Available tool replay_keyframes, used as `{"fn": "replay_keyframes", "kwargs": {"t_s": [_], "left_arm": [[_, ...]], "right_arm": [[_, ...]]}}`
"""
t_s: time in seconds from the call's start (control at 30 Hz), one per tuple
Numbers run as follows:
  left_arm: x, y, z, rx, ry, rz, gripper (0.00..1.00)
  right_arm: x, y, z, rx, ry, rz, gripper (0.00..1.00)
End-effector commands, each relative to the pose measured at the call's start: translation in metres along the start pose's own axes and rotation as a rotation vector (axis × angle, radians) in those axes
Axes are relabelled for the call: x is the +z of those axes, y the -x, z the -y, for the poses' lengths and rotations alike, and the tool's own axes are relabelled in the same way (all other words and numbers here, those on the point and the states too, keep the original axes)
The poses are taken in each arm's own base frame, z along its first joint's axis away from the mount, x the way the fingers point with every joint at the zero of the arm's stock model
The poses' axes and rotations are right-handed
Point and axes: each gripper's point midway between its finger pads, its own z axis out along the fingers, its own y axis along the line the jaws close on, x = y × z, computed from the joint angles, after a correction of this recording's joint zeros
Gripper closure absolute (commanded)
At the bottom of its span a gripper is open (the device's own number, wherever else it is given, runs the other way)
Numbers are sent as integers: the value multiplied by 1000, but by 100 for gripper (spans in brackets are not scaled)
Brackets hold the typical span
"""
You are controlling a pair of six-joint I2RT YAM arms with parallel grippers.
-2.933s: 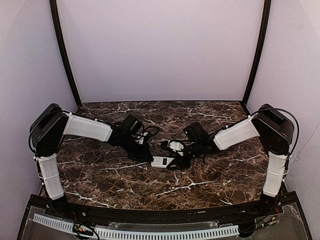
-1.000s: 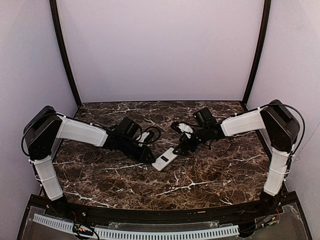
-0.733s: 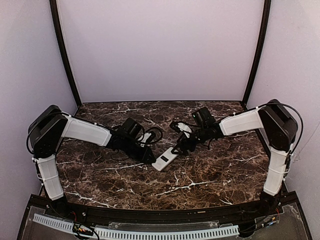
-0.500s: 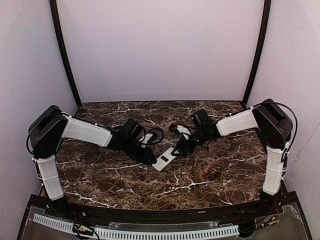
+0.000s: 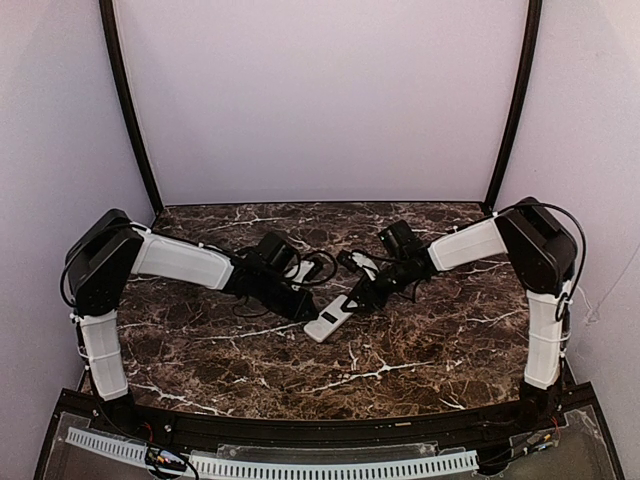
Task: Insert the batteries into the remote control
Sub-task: Press the battery cover at the center of the board, then pick up the remote control from the center of the board.
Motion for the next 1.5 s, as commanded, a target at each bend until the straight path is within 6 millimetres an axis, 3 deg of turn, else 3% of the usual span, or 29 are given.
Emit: {"fn": "replay_keyframes", "kwargs": {"t_s": [0.0, 0.1, 0.2, 0.33, 0.47, 0.53, 0.63, 0.73, 0.77, 0.87, 1.03, 1.2, 1.37, 1.47], "left_arm": [[20, -81, -25, -21, 120, -266, 91], [17, -69, -21, -12, 118, -230, 84], [5, -42, -14, -8, 108, -132, 76], [-20, -11, -4, 23, 105, -9, 57], [-36, 4, 9, 77, 87, 47, 39], [-35, 5, 15, 108, 85, 43, 32], [-27, 3, 17, 132, 96, 12, 22], [-22, 13, 21, 172, 116, 5, 20], [-16, 6, 22, 182, 128, -28, 20], [-7, 12, 24, 227, 163, -48, 12], [7, 13, 21, 229, 194, -89, 13], [14, 12, 14, 238, 233, -114, 22], [19, 11, 17, 244, 232, -127, 36], [24, 8, 17, 249, 237, -147, 40]], "right_arm": [[7, -13, 2, 30, 24, -32, 49], [8, -11, 2, 32, 36, -29, 50], [9, -11, 1, 35, 42, -29, 50], [7, -9, -2, 39, 50, -24, 48], [-2, -1, 1, 44, 13, 0, 25], [-13, 8, 6, 59, -15, 42, 3], [-37, 27, 11, 63, -55, 134, 1], [-72, 46, 12, 54, -111, 230, 1], [-83, 52, 13, 49, -138, 261, 1], [-113, 62, 11, 40, -192, 334, 1], [-151, 71, 6, 59, -298, 434, 1], [-183, 77, -13, 45, -264, 544, 1], [-184, 79, -26, 32, -184, 539, 1], [-180, 76, -24, 62, -159, 529, 2]]}}
